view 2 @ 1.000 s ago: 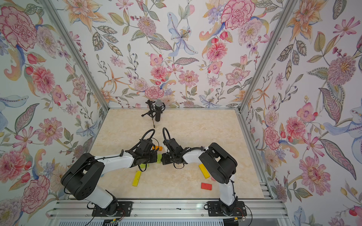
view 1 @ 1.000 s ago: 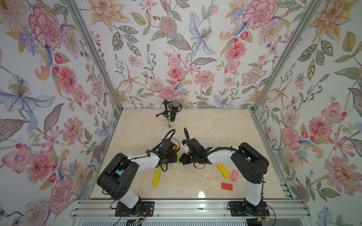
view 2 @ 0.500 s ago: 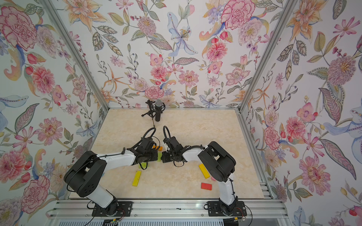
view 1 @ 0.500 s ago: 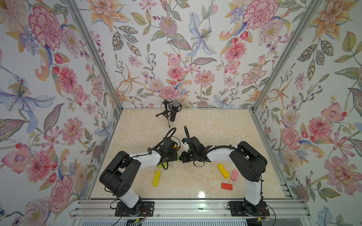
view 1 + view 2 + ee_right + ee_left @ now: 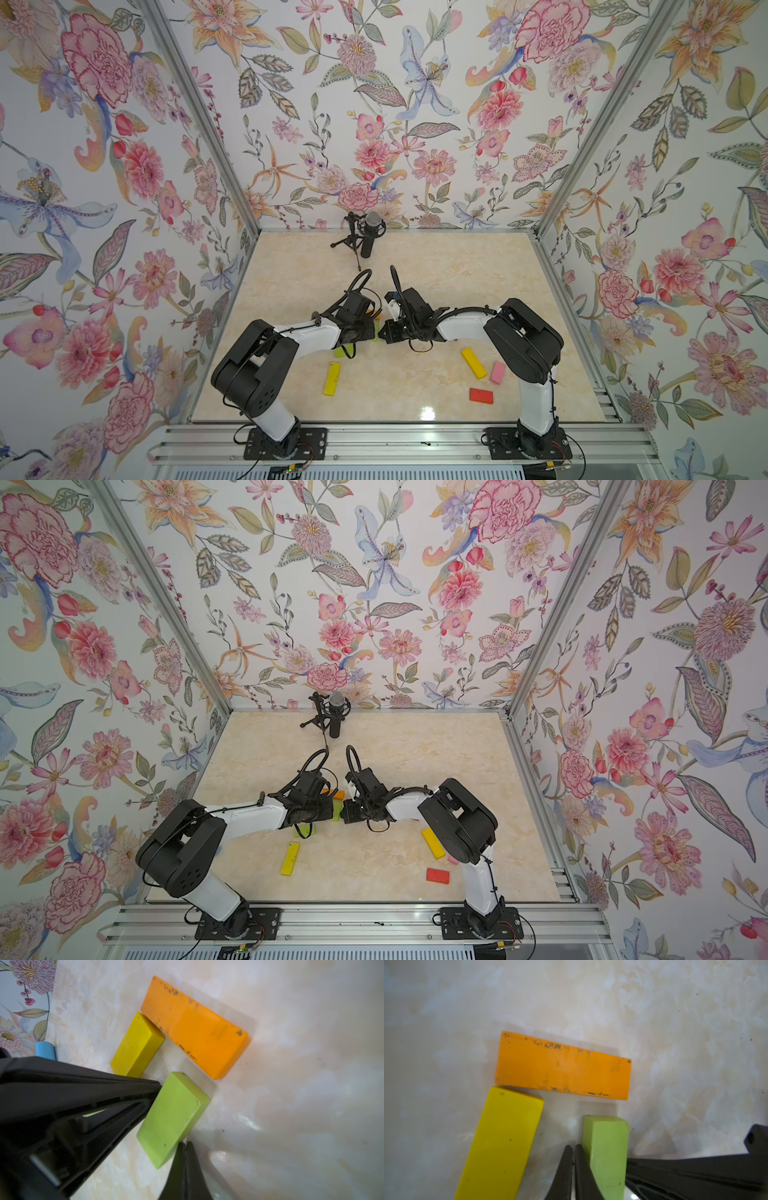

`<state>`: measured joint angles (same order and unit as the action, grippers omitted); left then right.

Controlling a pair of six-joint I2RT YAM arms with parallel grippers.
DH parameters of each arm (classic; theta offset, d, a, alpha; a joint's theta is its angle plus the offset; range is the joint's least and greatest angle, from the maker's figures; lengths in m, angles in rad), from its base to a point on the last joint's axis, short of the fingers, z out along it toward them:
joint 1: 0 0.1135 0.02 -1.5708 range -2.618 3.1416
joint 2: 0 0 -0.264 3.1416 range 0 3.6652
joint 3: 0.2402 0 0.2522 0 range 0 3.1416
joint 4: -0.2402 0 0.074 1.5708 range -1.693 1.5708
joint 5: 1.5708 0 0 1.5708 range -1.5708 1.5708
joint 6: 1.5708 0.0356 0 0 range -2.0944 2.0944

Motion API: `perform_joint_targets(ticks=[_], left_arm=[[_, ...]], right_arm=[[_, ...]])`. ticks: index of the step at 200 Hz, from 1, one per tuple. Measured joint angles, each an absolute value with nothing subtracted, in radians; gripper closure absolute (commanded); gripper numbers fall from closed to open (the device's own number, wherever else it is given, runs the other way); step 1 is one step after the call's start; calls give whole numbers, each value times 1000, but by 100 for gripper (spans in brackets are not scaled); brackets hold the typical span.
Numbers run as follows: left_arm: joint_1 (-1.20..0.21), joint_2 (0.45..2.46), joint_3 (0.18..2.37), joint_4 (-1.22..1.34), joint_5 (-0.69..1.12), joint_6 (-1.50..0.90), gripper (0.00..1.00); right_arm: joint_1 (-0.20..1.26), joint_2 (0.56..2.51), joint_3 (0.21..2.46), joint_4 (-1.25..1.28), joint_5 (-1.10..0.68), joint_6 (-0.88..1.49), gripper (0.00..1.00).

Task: Assemble the letter p with building blocks
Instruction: Assemble the building block at the center of the board.

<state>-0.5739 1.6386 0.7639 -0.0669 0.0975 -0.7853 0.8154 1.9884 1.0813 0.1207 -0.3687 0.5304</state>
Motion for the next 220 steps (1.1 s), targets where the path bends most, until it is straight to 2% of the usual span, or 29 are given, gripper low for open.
perform_joint_targets(ticks=[120,220], left_arm=[[-562,1665,791,-67,100,-774,89],[-554,1644,802,-142,89,-767,82]], right_arm=[[805,1997,1089,122,-390,528,97],[798,1998,1092,117,-397,520,97]])
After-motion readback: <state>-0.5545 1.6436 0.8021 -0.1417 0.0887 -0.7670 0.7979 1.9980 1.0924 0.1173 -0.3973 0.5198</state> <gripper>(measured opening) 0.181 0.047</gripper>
